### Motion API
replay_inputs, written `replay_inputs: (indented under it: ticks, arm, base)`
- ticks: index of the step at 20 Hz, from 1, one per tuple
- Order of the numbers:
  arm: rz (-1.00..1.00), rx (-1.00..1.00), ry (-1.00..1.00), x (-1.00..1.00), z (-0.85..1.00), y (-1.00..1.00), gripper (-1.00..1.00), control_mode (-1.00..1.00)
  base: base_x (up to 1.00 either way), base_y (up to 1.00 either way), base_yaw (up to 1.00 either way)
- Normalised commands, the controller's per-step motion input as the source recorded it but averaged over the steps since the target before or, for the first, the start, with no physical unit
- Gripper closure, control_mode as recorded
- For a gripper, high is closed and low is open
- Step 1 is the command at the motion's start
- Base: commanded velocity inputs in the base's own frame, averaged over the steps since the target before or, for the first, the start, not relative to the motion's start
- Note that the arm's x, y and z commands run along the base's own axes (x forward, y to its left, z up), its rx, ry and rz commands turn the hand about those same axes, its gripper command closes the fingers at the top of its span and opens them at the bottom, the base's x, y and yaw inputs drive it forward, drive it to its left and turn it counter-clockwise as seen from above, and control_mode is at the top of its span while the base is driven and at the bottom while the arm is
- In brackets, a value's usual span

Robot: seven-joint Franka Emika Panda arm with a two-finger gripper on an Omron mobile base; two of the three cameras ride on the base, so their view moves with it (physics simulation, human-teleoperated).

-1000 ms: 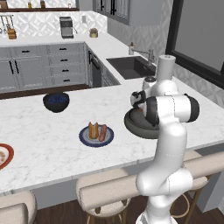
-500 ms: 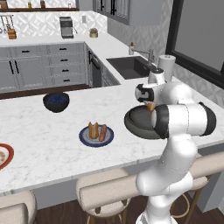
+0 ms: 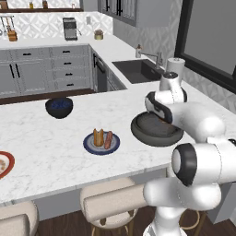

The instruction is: Place one bun and one sausage from the bowl on each plate.

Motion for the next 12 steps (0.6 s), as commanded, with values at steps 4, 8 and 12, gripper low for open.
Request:
replay_inputs:
  ticks: [4,8,12]
  arm:
    - [0.29,-0.06,0.00,-0.75,-0.25,0.71,1.00,1.00]
    - [0.00,0.00,0.00,0.00,0.00,0.00,1.00,1.00]
    - [0.00,0.00,0.00,0.00,0.00,0.00,1.00,1.00]
  base:
    - [-0.22,0.25,0.11]
    - [-0.28,1.00,0.34]
    - [0.08,1.00,0.17]
